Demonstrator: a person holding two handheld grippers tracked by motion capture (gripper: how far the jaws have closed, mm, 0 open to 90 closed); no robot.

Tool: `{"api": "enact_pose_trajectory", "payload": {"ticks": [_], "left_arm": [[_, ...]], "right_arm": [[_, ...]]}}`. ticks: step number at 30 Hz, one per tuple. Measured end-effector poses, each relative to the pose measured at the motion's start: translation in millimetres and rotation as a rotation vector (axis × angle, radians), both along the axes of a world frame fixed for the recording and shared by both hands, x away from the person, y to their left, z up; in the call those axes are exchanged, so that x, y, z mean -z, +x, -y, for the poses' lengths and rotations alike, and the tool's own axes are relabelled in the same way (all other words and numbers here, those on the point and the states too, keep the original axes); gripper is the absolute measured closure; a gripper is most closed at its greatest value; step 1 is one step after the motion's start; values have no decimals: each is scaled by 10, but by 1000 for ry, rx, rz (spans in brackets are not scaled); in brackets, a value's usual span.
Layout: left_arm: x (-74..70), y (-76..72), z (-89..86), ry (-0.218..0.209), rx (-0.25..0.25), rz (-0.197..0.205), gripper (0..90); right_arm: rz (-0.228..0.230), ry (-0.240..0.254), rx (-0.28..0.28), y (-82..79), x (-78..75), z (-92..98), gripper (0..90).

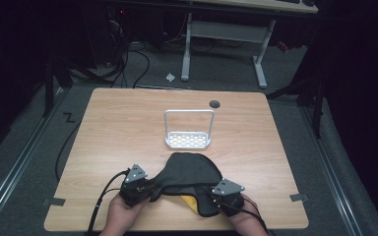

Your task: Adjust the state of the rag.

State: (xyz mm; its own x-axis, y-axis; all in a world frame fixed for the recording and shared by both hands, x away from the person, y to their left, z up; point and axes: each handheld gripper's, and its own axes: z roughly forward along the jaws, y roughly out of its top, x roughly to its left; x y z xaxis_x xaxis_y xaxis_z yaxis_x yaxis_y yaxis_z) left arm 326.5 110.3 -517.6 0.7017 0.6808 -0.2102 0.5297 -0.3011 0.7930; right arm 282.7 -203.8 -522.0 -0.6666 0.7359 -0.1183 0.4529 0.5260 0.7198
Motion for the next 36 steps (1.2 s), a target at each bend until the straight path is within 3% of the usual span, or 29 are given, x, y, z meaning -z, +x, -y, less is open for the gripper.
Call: {"api": "enact_pose_trajectory", "payload": {"ticks": [1, 6, 16, 21, 23, 28, 29, 32, 36], "left_arm": [[-1, 4, -7, -8, 1, -5, 812], [10, 11, -5, -13, 13, -17, 811], [31, -8, 68, -15, 51, -35, 810], [64, -42, 147, -7, 122, -69, 804], [84, -59, 176, 8, 139, -75, 766], [56, -54, 146, 15, 105, -62, 638], [27, -47, 128, 4, 90, -51, 570], [-77, -46, 124, -36, 71, -25, 507], [-189, -28, 247, -72, 97, -4, 480]], "right_arm": [[7, 7, 40, 50, -9, 105, 842], [21, 9, 113, 135, -19, 315, 840], [53, -21, 176, 198, -40, 499, 840], [56, -27, 198, 205, -50, 578, 840], [49, -46, 205, 210, -26, 602, 836], [35, -64, 195, 204, 16, 584, 828], [35, -63, 193, 203, 13, 577, 826], [33, -59, 192, 205, 16, 576, 825], [29, -50, 190, 206, 16, 582, 823]]}}
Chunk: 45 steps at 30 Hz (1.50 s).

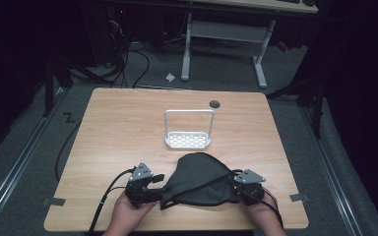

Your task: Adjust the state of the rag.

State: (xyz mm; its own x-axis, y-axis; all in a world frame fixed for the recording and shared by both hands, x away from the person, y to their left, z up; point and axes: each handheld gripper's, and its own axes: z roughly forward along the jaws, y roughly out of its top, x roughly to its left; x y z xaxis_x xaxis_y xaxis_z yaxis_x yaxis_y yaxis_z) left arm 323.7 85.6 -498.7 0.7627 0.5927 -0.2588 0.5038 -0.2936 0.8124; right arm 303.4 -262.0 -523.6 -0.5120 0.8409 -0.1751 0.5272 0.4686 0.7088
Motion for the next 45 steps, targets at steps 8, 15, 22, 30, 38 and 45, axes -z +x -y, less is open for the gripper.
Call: {"api": "enact_pose_trajectory", "payload": {"ticks": [8, 15, 22, 30, 38, 45], "left_arm": [[-10, 45, 629, 57, 113, 5, 467], [129, 84, 959, 254, 85, 56, 557], [58, 120, 737, 199, 21, 61, 855], [-70, 157, 50, 88, -122, 55, 854], [150, 207, -496, 87, -230, -30, 843], [346, 301, -850, 89, -319, -123, 714]], "right_arm": [[-4, 7, 0, -3, 4, 6, 818], [-7, 16, -6, -13, 5, 21, 816], [-9, 18, -9, -13, 5, 12, 814], [-8, 17, -6, -15, 6, 8, 812], [-7, 13, -6, -6, 9, 4, 809], [-6, 8, -3, -8, 7, 2, 801]]}}
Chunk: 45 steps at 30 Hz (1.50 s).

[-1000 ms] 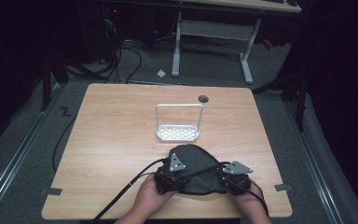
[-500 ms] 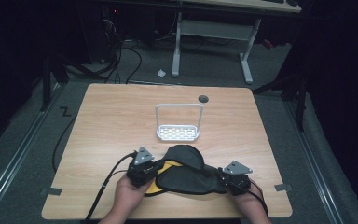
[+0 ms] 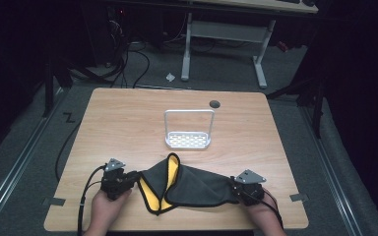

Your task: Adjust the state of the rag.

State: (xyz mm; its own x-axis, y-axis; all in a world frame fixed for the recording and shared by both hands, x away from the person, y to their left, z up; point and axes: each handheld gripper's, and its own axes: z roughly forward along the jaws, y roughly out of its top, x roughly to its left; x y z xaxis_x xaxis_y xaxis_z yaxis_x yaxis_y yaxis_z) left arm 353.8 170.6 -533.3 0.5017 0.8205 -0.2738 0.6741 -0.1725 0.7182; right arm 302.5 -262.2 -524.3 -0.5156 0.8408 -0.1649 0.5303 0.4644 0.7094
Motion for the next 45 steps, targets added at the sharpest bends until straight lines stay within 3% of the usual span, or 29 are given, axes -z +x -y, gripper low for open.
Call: {"api": "enact_pose_trajectory", "payload": {"ticks": [3, 8, 12, 14, 15, 17, 22, 23, 25, 26, 28, 35, 42, 45], "left_arm": [[-51, -33, -55, -23, -15, 17, 677], [-164, -121, -46, 3, -31, 80, 652], [-228, -189, -52, -38, -32, 102, 629], [-261, -234, 4, -74, 3, 112, 612], [-301, -290, 105, -91, 47, 127, 573], [-317, -319, 168, -97, 69, 134, 517], [-322, -470, 516, -85, 189, 132, 414], [-314, -488, 557, -78, 205, 130, 394], [-275, -528, 654, -50, 225, 129, 394], [-254, -537, 688, -26, 227, 126, 420], [-215, -532, 711, -2, 220, 112, 437], [-134, -468, 649, -25, 197, 57, 688], [-127, -441, 614, -3, 195, 54, 802], [-109, -417, 589, -5, 189, 40, 811]], "right_arm": [[-1, 7, 0, 2, 2, 6, 794], [-1, 11, 1, 6, 1, 18, 780], [-1, 9, 0, 5, 0, 16, 772], [-1, 10, 0, 8, 1, 17, 768], [0, 13, -2, 14, -1, 21, 758], [1, 19, 0, 16, -13, 20, 733], [54, 42, -8, -32, -111, -30, 668], [79, 63, -32, -81, -163, -94, 640], [87, 74, -47, -108, -184, -136, 632], [97, 90, -86, -151, -217, -229, 601], [96, 100, -106, -172, -225, -283, 589], [45, 88, -220, -239, -133, -643, 557], [-9, 61, -216, -164, -27, -667, 560], [-38, 55, -223, -154, 9, -663, 623]]}}
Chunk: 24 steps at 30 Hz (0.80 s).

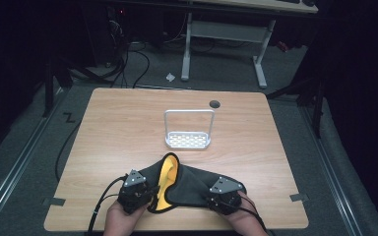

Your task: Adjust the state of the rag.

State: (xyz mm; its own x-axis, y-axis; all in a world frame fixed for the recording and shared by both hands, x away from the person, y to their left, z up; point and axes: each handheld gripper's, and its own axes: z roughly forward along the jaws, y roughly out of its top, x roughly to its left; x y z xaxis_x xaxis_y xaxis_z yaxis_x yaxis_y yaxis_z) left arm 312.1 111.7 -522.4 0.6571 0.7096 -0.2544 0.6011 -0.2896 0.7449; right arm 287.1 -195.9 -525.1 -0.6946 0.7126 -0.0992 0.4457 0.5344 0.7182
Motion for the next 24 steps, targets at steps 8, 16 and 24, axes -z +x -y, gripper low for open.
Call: {"api": "enact_pose_trajectory", "payload": {"ticks": [8, 16, 24], "left_arm": [[-10, 34, -75, 0, -25, 2, 825], [-102, 168, -324, -33, -114, 33, 833], [41, 277, 12, 37, -25, 16, 736]], "right_arm": [[78, -6, -4, -73, -115, 11, 825], [166, -4, 126, 92, -263, 360, 827], [100, -97, 252, 393, -84, 680, 827]]}}
